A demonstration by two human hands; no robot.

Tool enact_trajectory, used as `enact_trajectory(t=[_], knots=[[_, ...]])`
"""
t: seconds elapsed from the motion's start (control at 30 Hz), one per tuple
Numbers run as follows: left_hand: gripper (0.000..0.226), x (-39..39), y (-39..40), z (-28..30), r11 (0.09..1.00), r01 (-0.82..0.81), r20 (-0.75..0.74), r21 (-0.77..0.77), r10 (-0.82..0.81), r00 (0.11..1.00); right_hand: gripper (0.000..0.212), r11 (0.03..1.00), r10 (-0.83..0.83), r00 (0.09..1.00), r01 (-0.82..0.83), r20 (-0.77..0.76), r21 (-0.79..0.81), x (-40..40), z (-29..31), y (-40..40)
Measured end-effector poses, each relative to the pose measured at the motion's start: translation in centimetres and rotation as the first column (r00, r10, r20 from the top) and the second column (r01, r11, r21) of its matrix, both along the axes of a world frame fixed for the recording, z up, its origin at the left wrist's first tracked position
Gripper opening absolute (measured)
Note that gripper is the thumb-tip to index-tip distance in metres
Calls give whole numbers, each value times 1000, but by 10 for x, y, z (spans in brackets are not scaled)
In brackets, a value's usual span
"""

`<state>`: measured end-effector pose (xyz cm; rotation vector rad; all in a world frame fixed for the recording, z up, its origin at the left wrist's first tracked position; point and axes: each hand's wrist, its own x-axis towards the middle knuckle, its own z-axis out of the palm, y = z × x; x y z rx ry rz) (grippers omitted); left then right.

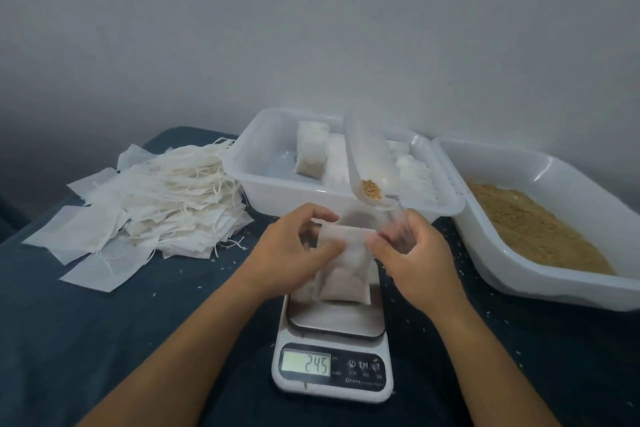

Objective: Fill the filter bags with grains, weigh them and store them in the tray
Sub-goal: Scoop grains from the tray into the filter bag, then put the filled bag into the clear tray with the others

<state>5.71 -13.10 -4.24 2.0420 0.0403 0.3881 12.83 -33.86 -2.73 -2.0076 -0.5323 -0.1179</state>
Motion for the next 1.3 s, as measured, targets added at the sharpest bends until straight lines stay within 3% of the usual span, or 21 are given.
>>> enact_trajectory(t=[0.13,0.37,0.57,0.63,0.77,0.9,1.17,1.3], knots=[[21,-4,-6,6,998,63,103,-22,-60,993,39,990,42,998,-47,47,132,-12,12,-1],[6,-5,-13,19,999,41,226,-1,-39,973,40,982,99,989,-115,110,151,-19,20,-3],[11,6,1,59,992,-83,226,96,60,972,48,972,-29,998,16,53,233,-15,23,-10],[13,16,12,82,977,-130,225,169,90,970,41,968,-76,996,63,45,243,-12,24,-12],[14,50,36,123,921,-179,183,347,121,976,27,951,-131,991,125,2,284,-8,29,-16],[12,94,56,137,858,-193,76,477,179,981,32,929,-174,984,177,-40,326,-7,34,-17],[7,163,76,111,719,-139,-96,681,277,956,44,922,-208,976,216,-60,322,-3,31,-13],[12,189,84,91,673,-53,-192,737,285,939,27,914,-229,971,238,-66,328,-2,32,-15]])
